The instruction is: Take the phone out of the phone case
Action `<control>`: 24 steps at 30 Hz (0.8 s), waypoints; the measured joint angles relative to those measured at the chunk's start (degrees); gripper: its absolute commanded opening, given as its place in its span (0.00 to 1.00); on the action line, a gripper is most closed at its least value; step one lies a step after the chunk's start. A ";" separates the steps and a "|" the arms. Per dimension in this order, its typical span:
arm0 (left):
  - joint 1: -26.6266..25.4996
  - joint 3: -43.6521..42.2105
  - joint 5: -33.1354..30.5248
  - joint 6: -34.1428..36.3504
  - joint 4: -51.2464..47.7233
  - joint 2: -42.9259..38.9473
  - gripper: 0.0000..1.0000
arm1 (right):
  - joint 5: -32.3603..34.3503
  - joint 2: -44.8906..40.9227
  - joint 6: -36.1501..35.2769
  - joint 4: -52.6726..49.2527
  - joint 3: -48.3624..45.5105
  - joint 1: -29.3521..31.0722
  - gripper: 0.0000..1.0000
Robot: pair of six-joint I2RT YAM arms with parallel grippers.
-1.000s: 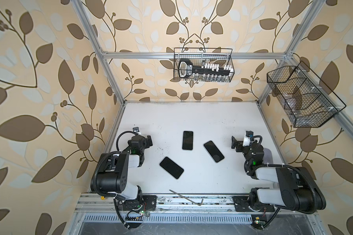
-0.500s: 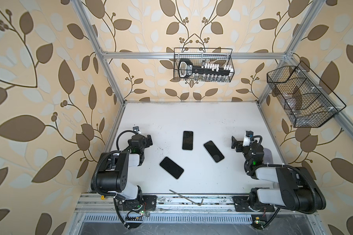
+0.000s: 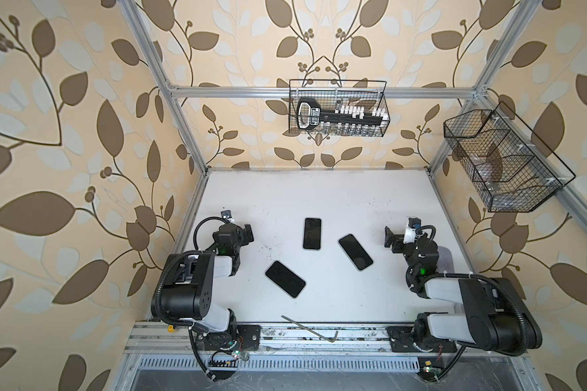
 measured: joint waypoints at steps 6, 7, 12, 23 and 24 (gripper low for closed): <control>0.00 0.85 0.22 0.24 -3.13 -0.57 0.99 | -0.28 0.00 0.02 0.00 0.00 -0.42 1.00; 0.00 1.62 0.26 0.26 -4.55 -0.72 0.99 | -0.33 0.00 0.02 0.00 0.00 -0.52 1.00; -0.02 4.79 -0.26 0.17 -10.95 -4.11 0.99 | -1.03 -0.81 0.42 -2.49 0.79 -1.29 1.00; -0.07 22.01 -5.44 -10.10 -39.95 -23.37 0.99 | -7.96 -7.89 4.92 -37.97 25.77 -0.72 1.00; -0.07 23.74 -5.16 -10.78 -42.40 -24.04 0.99 | -8.02 -7.98 5.09 -41.09 27.61 0.39 1.00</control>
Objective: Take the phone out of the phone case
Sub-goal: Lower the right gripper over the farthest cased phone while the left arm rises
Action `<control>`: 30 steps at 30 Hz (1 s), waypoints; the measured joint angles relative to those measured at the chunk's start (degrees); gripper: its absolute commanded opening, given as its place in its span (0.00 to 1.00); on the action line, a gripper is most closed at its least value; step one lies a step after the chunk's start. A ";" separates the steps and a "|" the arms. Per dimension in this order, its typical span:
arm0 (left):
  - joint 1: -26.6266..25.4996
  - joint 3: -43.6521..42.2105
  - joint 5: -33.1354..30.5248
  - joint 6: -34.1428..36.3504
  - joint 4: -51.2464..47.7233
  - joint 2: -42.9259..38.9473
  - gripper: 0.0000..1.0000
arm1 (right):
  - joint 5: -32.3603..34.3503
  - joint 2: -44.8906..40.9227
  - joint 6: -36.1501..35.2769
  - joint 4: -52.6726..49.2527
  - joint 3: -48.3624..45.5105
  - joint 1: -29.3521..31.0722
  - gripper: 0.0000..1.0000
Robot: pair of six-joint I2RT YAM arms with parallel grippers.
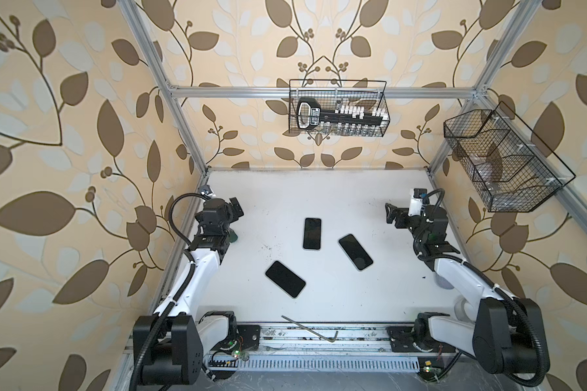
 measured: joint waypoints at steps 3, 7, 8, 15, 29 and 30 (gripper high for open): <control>0.00 5.44 2.36 -2.78 -7.91 -1.40 0.99 | -0.20 0.09 0.22 -10.10 5.46 4.59 1.00; 0.00 9.51 7.72 -5.97 -16.35 -2.32 0.99 | -0.02 0.61 0.28 -21.44 9.90 10.43 1.00; 0.00 9.66 9.01 -7.08 -17.92 -2.67 0.99 | 0.20 0.87 0.28 -23.71 10.21 11.82 1.00; 0.00 9.66 14.32 -13.31 -24.61 -3.93 0.99 | 0.37 5.14 1.77 -36.52 10.38 18.69 1.00; -0.33 9.35 20.74 -20.46 -25.49 -0.52 0.99 | 10.38 15.34 6.27 -44.17 11.67 26.84 0.93; -0.35 9.35 20.83 -20.68 -25.44 -0.46 0.99 | 10.67 15.82 6.29 -44.19 11.67 26.91 0.93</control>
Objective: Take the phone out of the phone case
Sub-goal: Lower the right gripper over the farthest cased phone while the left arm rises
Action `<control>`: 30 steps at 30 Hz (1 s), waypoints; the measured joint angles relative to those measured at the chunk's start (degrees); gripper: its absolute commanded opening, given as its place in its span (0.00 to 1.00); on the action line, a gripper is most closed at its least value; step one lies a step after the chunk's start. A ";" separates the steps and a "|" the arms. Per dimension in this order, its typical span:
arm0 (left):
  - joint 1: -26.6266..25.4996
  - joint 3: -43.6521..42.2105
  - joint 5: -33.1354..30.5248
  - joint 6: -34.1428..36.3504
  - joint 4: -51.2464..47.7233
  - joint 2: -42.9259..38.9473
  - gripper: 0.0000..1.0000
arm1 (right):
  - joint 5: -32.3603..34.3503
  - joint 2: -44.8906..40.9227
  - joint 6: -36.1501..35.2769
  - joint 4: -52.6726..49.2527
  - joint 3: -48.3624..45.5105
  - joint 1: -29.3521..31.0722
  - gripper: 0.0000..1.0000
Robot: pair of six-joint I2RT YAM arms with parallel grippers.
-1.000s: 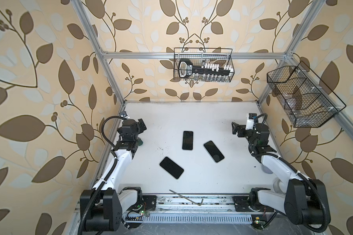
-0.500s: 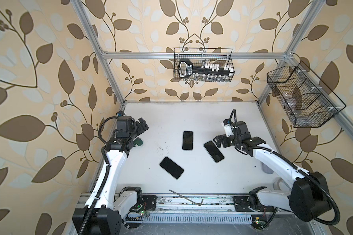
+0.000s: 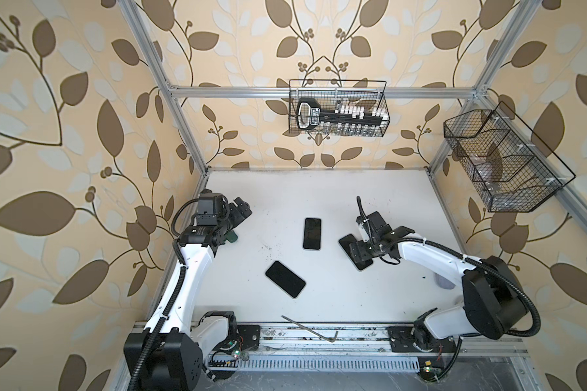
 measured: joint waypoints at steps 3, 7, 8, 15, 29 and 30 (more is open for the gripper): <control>0.00 -0.20 0.61 -0.87 0.26 -0.02 0.99 | 0.46 1.33 0.07 0.11 0.17 0.31 0.92; -0.02 -1.55 1.05 -1.95 0.63 -0.02 0.99 | 0.72 3.74 0.13 0.57 1.20 1.27 0.91; -0.02 -1.92 1.18 -2.23 0.66 -0.02 0.99 | 0.79 4.35 0.15 0.72 1.42 1.60 0.91; -0.02 -4.24 1.18 -3.67 1.09 -1.84 0.99 | 0.76 6.25 0.17 1.90 1.60 2.64 0.91; -0.02 -6.62 0.63 -4.37 1.09 -5.77 0.99 | 0.07 8.22 0.22 3.28 1.60 3.10 0.92; -0.02 -6.62 0.57 -4.37 1.09 -5.77 0.99 | 0.07 8.22 0.22 3.37 1.60 3.15 0.92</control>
